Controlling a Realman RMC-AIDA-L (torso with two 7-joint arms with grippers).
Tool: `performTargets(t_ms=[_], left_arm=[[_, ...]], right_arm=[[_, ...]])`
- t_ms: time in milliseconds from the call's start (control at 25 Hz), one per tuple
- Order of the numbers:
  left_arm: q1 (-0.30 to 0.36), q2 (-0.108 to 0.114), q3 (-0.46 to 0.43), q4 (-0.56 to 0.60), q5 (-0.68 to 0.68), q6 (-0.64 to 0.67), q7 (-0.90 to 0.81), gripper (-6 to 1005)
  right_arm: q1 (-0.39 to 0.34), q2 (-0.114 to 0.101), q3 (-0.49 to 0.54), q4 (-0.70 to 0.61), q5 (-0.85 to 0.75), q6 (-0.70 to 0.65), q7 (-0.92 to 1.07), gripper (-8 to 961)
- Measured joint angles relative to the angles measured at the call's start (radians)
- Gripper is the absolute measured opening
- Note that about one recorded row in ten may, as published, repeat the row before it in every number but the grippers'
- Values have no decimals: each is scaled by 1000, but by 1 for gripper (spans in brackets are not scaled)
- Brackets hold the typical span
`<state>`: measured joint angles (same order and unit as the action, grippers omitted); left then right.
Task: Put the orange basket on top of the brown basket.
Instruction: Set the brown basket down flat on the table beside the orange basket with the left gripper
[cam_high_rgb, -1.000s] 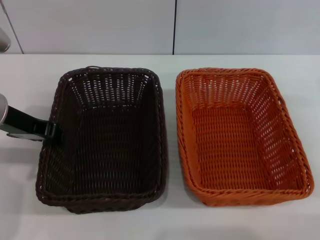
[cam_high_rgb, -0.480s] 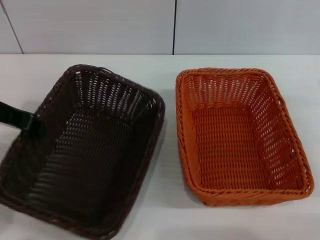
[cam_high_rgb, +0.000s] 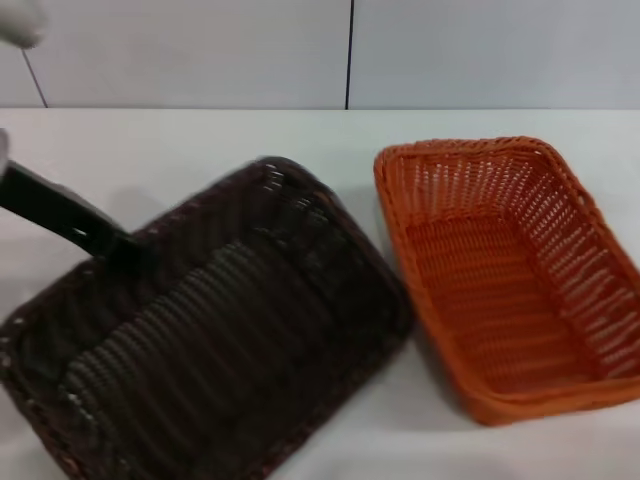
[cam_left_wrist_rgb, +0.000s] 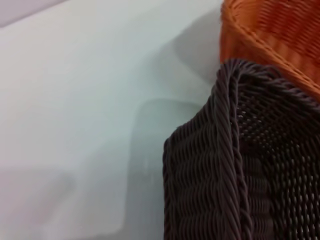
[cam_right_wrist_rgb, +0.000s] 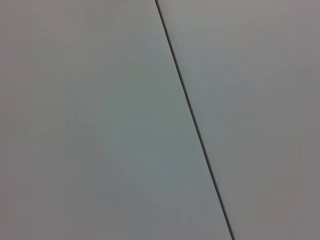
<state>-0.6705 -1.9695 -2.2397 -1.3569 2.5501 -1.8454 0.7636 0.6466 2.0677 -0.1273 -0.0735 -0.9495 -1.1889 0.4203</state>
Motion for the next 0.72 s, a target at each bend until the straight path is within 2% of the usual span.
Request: performTargets(t_ms=[80,120,240,320,480,720], left_arm=[[-92,-38,6,151,3,37,89,199],[-113,-45,11,187,4,46,105,199],[-140,-52,25,227,5,61,119,198],[-173,-69,57,265,2,89,133,197],[-198,-84,76,288,0,110,143,196],[-264,-88,111,388,-44,173,173,194]], right_arm=[[0,0,0,0,0,0,0,716],[0,0,0,-2,0,0,0,715],[0,0,0,-3,0,0,0,715],[-1,0,0,-3,0,1,0,715],[-1,0,0,-3,0,2,0,715],[0,0,0,-3,0,2,0,715]])
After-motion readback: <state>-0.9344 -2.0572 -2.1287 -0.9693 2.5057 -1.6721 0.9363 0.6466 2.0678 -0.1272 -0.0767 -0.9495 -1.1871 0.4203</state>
